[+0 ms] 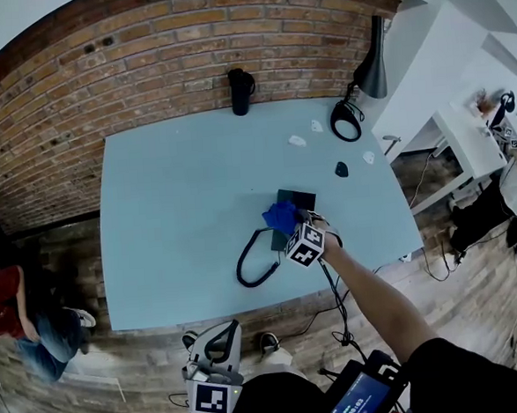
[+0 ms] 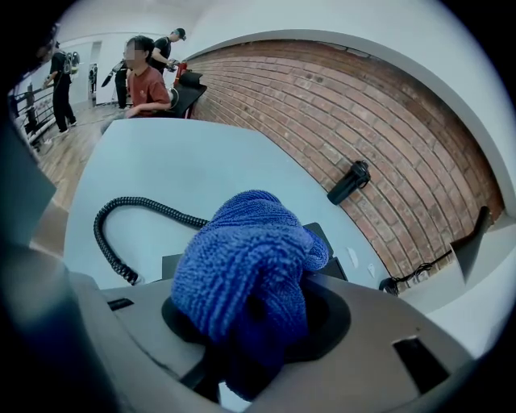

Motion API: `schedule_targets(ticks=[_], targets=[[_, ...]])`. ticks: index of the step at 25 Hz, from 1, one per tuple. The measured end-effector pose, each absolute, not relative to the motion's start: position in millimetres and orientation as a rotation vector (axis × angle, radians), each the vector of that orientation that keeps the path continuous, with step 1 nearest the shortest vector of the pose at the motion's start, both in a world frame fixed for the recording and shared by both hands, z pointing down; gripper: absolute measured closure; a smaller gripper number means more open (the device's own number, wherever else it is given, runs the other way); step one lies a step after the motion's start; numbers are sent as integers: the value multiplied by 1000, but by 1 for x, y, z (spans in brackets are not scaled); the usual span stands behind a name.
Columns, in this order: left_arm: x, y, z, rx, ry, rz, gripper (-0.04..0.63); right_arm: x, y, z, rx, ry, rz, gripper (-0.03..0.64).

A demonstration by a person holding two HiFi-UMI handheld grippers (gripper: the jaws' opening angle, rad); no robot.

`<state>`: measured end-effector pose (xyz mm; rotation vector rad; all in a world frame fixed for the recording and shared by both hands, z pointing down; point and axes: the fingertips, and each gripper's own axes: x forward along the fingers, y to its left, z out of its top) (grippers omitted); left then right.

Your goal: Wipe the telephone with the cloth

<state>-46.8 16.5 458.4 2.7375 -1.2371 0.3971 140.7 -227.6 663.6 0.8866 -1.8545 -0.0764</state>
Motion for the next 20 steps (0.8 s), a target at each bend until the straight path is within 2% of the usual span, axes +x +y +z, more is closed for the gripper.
schedule_targets(ticks=[20], targets=[[-52, 30, 458, 2732, -1283, 390, 583, 125, -179, 691, 808, -1839, -82, 420]])
